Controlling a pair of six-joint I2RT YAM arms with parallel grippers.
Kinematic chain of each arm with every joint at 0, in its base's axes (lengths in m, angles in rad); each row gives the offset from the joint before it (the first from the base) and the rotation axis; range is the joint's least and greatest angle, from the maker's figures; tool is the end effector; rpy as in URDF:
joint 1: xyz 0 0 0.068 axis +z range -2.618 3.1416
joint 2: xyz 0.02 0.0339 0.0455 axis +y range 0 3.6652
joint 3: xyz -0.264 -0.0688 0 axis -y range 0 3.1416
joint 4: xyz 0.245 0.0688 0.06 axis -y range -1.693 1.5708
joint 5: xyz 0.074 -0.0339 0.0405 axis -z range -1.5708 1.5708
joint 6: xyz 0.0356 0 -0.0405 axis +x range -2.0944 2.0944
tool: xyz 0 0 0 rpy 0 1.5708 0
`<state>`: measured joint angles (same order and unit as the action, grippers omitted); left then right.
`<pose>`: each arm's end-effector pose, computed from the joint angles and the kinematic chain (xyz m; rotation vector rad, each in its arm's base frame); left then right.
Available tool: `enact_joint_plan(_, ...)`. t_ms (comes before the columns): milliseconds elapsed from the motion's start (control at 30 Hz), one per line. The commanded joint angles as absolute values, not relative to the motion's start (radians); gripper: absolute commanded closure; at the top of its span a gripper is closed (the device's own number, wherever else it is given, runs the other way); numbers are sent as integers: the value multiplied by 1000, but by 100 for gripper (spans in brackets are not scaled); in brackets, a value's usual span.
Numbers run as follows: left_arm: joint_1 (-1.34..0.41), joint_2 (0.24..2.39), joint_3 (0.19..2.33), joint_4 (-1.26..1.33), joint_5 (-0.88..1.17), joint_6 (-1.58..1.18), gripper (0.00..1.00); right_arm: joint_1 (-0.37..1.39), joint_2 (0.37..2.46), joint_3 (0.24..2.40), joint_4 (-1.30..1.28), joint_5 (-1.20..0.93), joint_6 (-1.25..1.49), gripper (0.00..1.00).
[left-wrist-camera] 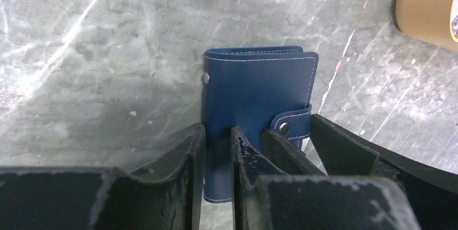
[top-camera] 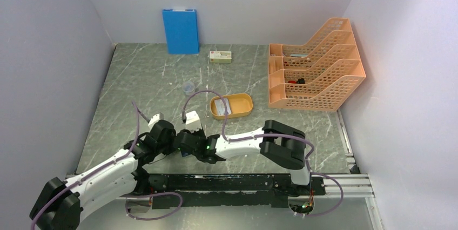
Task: Put the credit cards into the card holder
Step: Open the card holder at the center of the board.
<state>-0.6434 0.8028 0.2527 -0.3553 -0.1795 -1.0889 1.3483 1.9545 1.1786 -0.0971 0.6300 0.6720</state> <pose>0.1191 -0.0814 0.1407 -0.6357 2.4502 -0.5186 0.1091 0.3872 0.1508 -0.4927 2.2014 0.3020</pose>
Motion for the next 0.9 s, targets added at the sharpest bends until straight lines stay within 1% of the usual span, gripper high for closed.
enact_joint_plan(0,-647,874,228,-399,-179,-1045,95,1335,1918,1140,-112,595,741,100)
enact_joint_plan(433,-647,1007,282,-385,-190,-1006,95,1244,1790,1031,-58,451,859,100)
enact_joint_plan(667,-647,1048,236,-304,-139,-1011,95,1227,1729,976,-44,422,873,100)
enact_joint_plan(700,-647,1053,235,-301,-136,-1009,95,1223,1716,965,-44,419,881,99)
enact_joint_plan(800,-647,1047,239,-306,-135,-999,95,1198,1678,920,-43,402,897,86)
enact_joint_plan(867,-646,1035,242,-312,-136,-993,95,1185,1655,893,-40,398,898,79)
